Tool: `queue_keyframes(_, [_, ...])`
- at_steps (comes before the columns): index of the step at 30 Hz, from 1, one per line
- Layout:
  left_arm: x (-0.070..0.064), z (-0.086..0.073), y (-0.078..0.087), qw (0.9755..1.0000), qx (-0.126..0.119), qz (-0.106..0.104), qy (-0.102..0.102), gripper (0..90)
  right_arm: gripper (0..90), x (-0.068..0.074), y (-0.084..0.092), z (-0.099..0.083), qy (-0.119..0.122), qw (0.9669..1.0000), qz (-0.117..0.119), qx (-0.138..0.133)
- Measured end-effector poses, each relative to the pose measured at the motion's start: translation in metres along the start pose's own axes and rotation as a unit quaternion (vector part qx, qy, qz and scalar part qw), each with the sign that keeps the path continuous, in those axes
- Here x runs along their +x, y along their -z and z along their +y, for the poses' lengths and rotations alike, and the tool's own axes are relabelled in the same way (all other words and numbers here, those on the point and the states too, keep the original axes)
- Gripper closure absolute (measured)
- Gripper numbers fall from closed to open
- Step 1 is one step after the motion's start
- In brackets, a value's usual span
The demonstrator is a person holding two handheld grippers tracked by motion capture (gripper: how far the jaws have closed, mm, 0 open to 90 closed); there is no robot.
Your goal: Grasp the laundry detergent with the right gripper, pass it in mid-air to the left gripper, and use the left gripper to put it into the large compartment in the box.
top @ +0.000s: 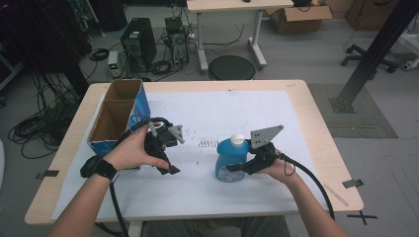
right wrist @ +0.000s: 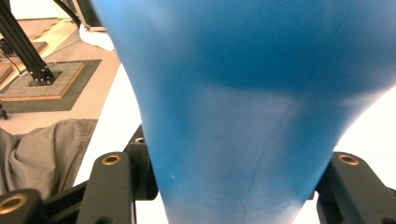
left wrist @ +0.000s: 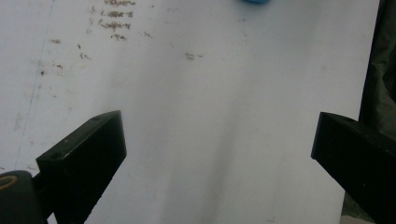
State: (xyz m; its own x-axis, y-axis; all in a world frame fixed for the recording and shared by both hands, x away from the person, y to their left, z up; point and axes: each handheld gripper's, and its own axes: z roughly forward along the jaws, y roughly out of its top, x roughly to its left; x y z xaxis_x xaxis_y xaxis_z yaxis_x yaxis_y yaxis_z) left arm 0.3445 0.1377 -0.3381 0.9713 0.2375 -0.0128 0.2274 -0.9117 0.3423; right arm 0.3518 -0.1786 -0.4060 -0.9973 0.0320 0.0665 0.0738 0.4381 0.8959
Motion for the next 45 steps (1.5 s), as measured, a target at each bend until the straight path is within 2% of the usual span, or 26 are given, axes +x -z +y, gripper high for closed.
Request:
queue_keyframes(5, [-0.001, 0.002, 0.005, 1.0, -0.004, 0.002, -0.003, 3.8, 43.4, -0.002, 0.002, 0.005, -0.002, 1.0, 0.003, 0.006])
queue_keyframes(10, [-0.004, 0.008, 0.016, 0.9999, -0.01, 0.005, -0.011, 3.8, 43.5, -0.003, 0.006, 0.014, -0.002, 0.9999, -0.001, 0.011])
queue_keyframes(22, [-0.007, 0.028, 0.061, 0.999, -0.025, 0.022, -0.029, 3.7, 43.6, -0.009, 0.014, 0.064, 0.018, 0.9993, 0.002, 0.033])
queue_keyframes(23, [-0.007, 0.03, 0.065, 0.999, -0.026, 0.024, -0.029, 3.8, 43.6, -0.01, 0.012, 0.074, 0.023, 0.999, 0.006, 0.039])
queue_keyframes(24, [-0.007, 0.031, 0.069, 0.9988, -0.031, 0.025, -0.029, 3.8, 43.6, -0.01, 0.012, 0.074, 0.023, 0.999, 0.006, 0.039])
queue_keyframes(32, [-0.011, 0.045, 0.101, 0.9973, -0.055, 0.036, -0.034, 3.6, 43.6, -0.013, -0.008, 0.111, 0.039, 0.9978, 0.026, 0.048])
queue_keyframes(38, [-0.014, 0.053, 0.117, 0.9962, -0.069, 0.037, -0.038, 3.5, 43.7, -0.011, -0.023, 0.126, 0.049, 0.9964, 0.04, 0.056])
queue_keyframes(45, [-0.017, 0.061, 0.124, 0.9959, -0.074, 0.032, -0.041, 3.4, 43.7, -0.009, -0.039, 0.136, 0.055, 0.9945, 0.048, 0.075])
